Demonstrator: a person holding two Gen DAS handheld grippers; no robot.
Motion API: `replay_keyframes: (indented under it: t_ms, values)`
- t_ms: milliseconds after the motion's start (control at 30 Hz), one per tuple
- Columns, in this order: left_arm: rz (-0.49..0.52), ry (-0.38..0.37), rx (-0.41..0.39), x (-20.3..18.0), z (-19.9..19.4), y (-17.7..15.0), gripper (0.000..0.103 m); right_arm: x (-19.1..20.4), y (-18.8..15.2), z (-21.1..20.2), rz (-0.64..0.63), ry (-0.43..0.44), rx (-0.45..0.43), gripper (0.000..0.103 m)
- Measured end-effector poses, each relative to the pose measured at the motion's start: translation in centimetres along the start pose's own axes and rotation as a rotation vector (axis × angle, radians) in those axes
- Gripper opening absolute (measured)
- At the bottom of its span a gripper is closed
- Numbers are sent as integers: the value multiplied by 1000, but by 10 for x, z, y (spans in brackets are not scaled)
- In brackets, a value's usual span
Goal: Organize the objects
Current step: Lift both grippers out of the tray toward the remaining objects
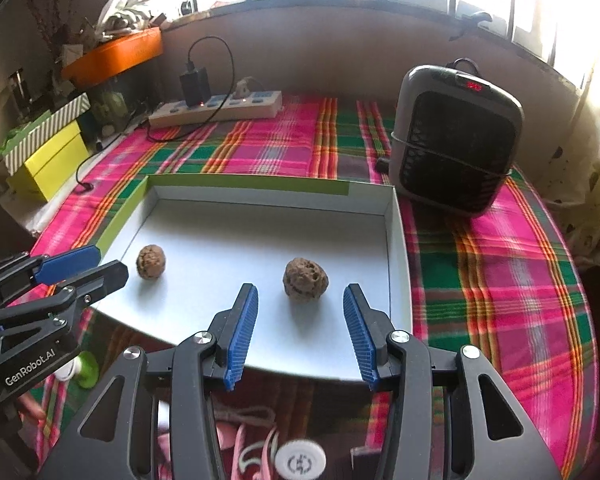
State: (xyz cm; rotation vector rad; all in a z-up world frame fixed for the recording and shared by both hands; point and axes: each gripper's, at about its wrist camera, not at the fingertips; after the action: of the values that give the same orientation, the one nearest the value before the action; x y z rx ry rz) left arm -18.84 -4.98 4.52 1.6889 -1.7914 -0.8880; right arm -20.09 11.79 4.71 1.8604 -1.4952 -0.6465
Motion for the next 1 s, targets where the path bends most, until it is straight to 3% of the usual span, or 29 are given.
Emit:
replay_keyframes:
  t_ms: [433, 600, 1000]
  values:
    - [-57, 16, -50, 15, -40, -27, 39, -8, -23, -39, 32, -2, -44, 46]
    - [-69, 15, -63, 21, -52, -39, 40, -15, -32, -54, 49, -14, -66, 54]
    - [-79, -24, -72, 27, -68, -65, 43, -34, -70, -76, 85, -18, -45, 56]
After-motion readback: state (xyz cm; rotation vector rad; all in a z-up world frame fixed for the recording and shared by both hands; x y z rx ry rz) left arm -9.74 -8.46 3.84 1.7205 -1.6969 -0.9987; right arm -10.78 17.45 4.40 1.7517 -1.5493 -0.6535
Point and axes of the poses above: each gripper's, at about its wrist camera, not at the fingertips, and z roughly the way its jaws point, x to its left, y to its top, and after that the axes turned 7 degrees about -x, right-handed
